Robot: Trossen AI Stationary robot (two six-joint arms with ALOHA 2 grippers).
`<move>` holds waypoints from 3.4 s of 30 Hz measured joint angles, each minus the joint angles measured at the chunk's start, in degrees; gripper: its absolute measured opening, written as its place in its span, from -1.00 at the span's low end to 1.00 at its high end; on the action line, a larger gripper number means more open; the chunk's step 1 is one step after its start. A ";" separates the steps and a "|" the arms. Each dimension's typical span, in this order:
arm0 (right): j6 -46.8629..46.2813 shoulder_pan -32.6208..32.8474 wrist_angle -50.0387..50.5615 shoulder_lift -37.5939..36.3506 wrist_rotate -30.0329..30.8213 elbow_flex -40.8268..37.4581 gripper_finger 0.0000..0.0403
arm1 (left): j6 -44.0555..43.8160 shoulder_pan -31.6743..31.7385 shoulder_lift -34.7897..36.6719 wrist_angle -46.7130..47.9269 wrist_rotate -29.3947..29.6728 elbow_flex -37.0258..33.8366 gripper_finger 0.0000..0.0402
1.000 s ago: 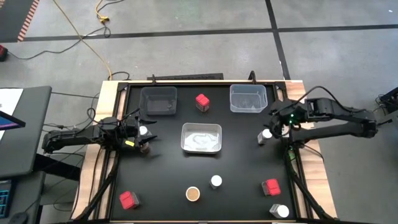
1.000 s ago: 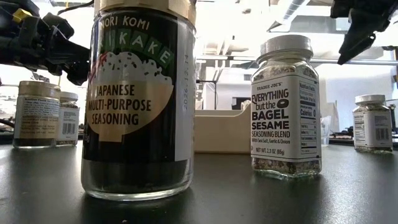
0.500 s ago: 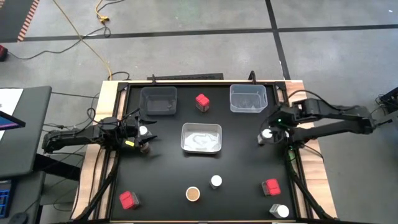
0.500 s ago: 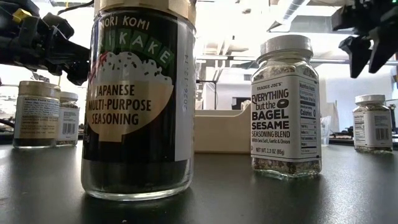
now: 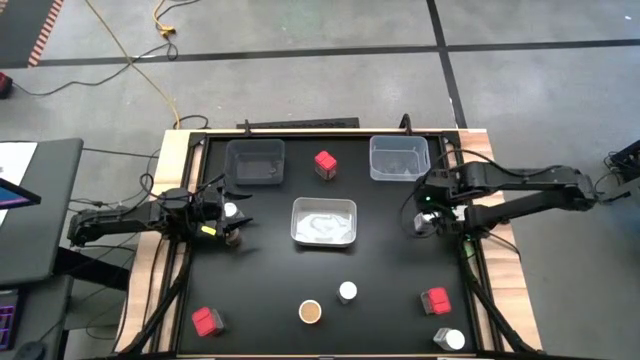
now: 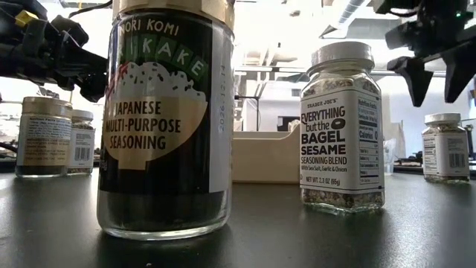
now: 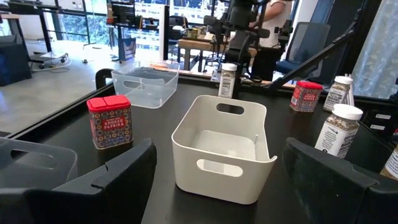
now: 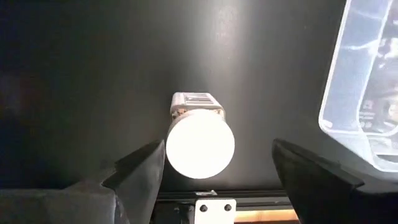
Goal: Sort spices by type
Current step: Put the white seasoning bottle into the transparent bin
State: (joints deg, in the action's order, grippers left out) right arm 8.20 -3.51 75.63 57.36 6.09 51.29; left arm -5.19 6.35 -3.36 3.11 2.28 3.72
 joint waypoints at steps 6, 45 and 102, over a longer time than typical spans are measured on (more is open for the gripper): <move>-0.20 0.00 -2.17 0.68 -2.24 -3.26 0.64 | 0.00 -0.01 -0.01 -0.02 0.00 -0.01 0.66; -0.66 -2.36 -3.27 13.03 -2.14 -4.74 0.15 | 0.00 0.00 0.00 -0.02 0.00 0.01 0.66; -65.47 -17.76 0.69 13.22 -13.58 17.91 0.12 | -0.01 -0.01 -0.01 -0.02 0.00 -0.01 0.66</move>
State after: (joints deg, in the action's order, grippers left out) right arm -57.27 -21.27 76.32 70.58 -7.49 69.20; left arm -5.20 6.34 -3.37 3.09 2.28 3.70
